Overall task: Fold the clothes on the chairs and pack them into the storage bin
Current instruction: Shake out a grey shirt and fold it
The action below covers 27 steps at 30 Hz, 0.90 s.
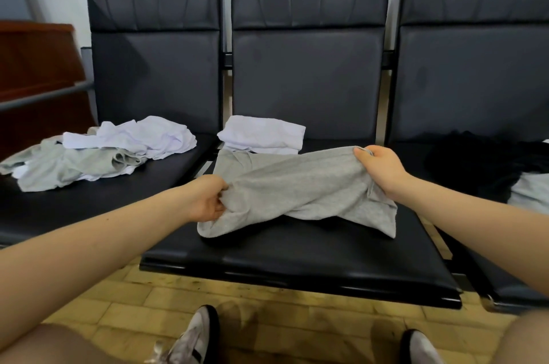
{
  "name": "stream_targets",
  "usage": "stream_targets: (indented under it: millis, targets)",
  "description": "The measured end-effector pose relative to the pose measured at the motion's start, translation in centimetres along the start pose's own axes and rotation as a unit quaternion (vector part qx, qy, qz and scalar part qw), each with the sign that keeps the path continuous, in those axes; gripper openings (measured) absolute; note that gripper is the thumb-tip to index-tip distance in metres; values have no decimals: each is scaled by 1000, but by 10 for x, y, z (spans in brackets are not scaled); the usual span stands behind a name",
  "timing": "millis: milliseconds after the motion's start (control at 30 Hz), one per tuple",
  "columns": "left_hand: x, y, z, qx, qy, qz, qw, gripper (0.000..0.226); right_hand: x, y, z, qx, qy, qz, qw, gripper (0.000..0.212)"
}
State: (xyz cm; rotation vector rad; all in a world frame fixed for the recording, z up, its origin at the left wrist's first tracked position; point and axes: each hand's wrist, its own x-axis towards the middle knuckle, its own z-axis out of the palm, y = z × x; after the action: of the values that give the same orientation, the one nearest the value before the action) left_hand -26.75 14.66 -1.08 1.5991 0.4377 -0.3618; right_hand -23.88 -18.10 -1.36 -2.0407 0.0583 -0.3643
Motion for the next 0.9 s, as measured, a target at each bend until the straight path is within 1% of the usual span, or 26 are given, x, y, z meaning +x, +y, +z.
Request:
stream_targets:
  millis: [33, 67, 100, 133, 167, 200, 267, 300, 333, 433, 467, 500, 567, 600, 667, 700, 767, 833, 900]
  targets:
    - [1, 0, -1, 11, 12, 19, 1000, 21, -1, -1, 0, 2, -5, 4, 1000, 33]
    - [1, 1, -1, 57, 26, 47, 997, 21, -2, -2, -1, 4, -10, 5, 1000, 34]
    - [-1, 0, 1, 115, 34, 81, 989, 16, -4, -4, -2, 7, -14, 4, 1000, 32]
    - [-3, -1, 2, 154, 33, 116, 981, 16, -6, -5, -3, 10, -18, 2, 1000, 30]
    - [-3, -2, 1, 191, 25, 149, 970, 27, -8, -6, -5, 9, -18, 1, 1000, 28]
    - [-4, -2, 1, 244, 12, 190, 951, 34, -9, -6, -7, 8, -16, 2, 1000, 26]
    - [-7, -5, 1, 351, -9, 256, 901, 40, -12, -5, -14, 9, -6, 1, 1000, 26]
    - [-9, -5, -3, 379, -11, 265, 886, 39, -14, -4, -18, 11, -1, 0, 1000, 26]
    - [-8, -5, -8, 391, -7, 267, 881, 39, -15, -3, -23, 11, 6, 1, 1000, 26]
    - [-5, -6, -22, 382, 1, 245, 891, 32, -20, 2, -36, 5, 39, -1, 999, 31]
    - [-7, -6, -24, 362, 6, 237, 902, 28, -25, 1, -40, 0, 48, -2, 999, 33]
    - [-8, -7, -23, 315, 5, 233, 920, 25, -29, 1, -42, -5, 46, -1, 999, 33]
    - [-14, -8, -17, 191, -14, 217, 957, 19, -37, 1, -42, -25, 5, 22, 999, 38]
    - [-17, -10, -12, 140, -24, 210, 967, 18, -43, 2, -39, -37, -30, 42, 998, 41]
    - [-20, -13, -2, 95, -36, 203, 974, 22, -56, 5, -32, -55, -96, 79, 991, 42]
    - [-20, -16, 2, 95, -34, 207, 973, 24, -63, 8, -28, -72, -125, 84, 986, 40]
    - [-21, -23, 9, 152, -13, 226, 962, 25, -78, 6, -23, -135, -177, 58, 973, 35]
    - [-22, -29, 14, 209, -5, 235, 949, 27, -89, 2, -20, -166, -194, 19, 967, 38]
    - [-23, -32, 16, 230, -8, 239, 943, 30, -98, -1, -19, -167, -207, 4, 964, 37]
